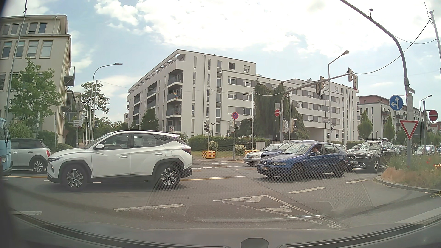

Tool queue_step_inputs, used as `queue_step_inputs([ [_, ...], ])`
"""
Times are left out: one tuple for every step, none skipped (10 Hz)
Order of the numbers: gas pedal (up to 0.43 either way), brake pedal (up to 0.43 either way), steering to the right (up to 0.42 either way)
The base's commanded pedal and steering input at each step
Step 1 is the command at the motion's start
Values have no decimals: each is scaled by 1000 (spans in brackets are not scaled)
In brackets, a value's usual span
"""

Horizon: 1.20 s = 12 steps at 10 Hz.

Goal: Follow the waypoints while adhering to traffic rules and regulations

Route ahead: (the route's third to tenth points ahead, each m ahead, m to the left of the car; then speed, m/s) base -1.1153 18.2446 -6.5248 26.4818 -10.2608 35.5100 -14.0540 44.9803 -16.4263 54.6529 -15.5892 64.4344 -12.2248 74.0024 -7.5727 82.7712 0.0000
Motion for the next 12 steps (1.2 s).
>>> queue_step_inputs([
  [0,335,-883],
  [0,335,-883],
  [0,335,-883],
  [0,335,-883],
  [0,335,-883],
  [0,335,-883],
  [0,335,-883],
  [0,335,-883],
  [0,335,-883],
  [0,335,-883],
  [0,335,-883],
  [0,335,-883],
])
